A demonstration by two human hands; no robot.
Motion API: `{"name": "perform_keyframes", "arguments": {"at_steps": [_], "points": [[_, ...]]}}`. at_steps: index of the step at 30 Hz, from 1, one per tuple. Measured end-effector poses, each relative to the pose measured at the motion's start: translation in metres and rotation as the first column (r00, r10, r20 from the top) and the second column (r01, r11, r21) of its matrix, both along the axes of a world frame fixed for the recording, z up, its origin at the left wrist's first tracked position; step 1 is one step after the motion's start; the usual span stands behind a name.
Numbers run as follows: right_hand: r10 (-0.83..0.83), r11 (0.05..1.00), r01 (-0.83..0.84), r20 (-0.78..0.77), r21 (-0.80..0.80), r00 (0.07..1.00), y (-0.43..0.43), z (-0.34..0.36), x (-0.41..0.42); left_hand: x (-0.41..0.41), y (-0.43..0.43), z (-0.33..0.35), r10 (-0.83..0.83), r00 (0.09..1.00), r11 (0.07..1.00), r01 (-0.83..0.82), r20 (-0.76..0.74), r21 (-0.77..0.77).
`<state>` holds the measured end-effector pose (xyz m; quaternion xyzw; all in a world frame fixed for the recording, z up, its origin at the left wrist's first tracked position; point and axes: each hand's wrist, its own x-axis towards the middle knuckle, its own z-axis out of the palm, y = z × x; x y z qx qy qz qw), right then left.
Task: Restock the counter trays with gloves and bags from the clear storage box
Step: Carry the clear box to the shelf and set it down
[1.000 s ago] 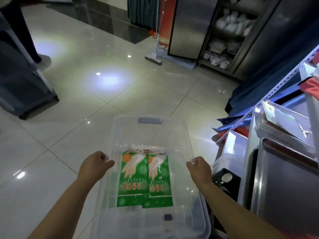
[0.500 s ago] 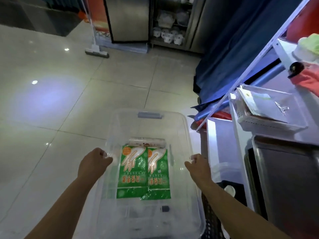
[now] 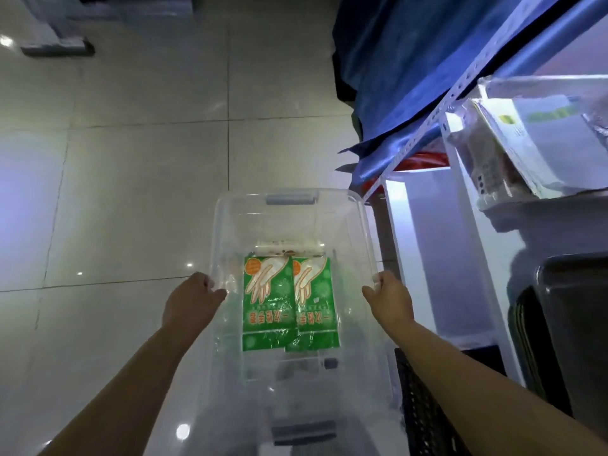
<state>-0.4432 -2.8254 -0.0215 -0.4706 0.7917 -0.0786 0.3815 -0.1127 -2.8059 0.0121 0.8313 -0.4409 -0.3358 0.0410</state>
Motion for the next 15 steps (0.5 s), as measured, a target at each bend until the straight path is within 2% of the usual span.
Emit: {"name": "perform_keyframes", "arguments": {"at_steps": [10, 15], "points": [[-0.104, 0.988, 0.111, -0.076, 0.105, 0.992, -0.084, -0.168, -0.002, -0.004, -0.118, -0.196, -0.137, 0.988, 0.979, 0.145, -0.065, 0.145], [-0.210, 0.971, 0.223, -0.136, 0.086, 0.968, -0.112, -0.256, -0.002, -0.005, -0.155, -0.289, -0.118, 0.981, 0.975, 0.143, -0.151, 0.167]]}}
